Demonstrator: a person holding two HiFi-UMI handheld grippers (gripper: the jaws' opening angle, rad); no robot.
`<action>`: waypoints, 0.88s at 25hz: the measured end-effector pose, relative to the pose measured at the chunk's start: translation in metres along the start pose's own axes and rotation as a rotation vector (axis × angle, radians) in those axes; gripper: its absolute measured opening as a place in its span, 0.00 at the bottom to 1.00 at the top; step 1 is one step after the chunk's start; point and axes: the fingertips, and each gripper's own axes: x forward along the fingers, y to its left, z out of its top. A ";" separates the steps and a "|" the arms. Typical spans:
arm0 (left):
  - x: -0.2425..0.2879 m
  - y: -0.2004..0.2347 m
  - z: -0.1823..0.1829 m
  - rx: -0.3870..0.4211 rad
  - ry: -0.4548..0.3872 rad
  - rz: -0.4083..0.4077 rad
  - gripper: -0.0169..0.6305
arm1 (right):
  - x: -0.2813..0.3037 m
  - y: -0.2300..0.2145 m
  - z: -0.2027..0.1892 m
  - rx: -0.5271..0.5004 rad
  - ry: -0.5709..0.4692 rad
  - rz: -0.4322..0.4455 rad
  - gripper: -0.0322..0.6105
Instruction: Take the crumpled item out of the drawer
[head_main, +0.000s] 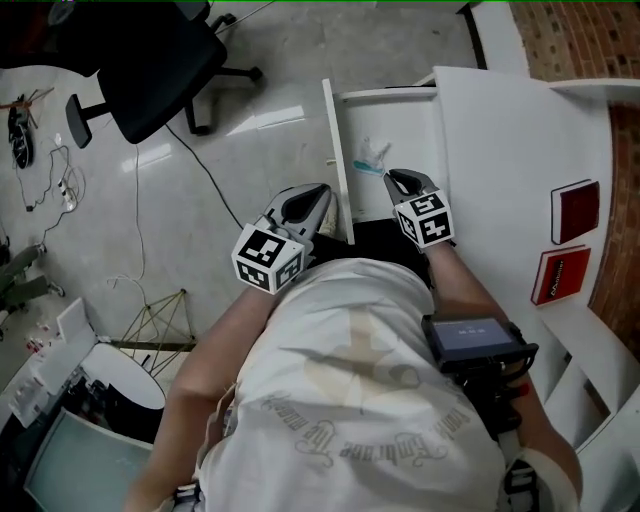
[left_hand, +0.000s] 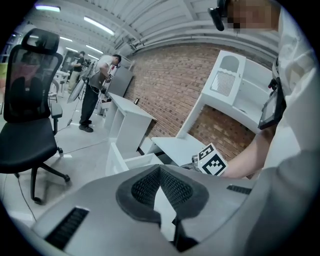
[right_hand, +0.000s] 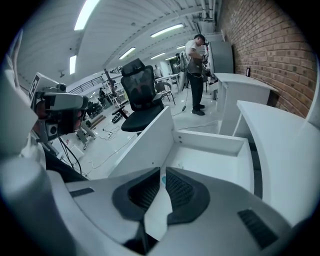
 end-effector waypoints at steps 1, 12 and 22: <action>-0.001 0.002 -0.002 -0.008 0.000 0.006 0.06 | 0.004 -0.001 0.000 -0.013 0.009 0.004 0.09; -0.007 0.017 -0.015 -0.081 -0.004 0.061 0.06 | 0.046 -0.011 -0.005 -0.107 0.117 0.033 0.25; -0.022 0.034 -0.023 -0.124 -0.013 0.140 0.06 | 0.081 -0.015 -0.009 -0.202 0.233 0.063 0.38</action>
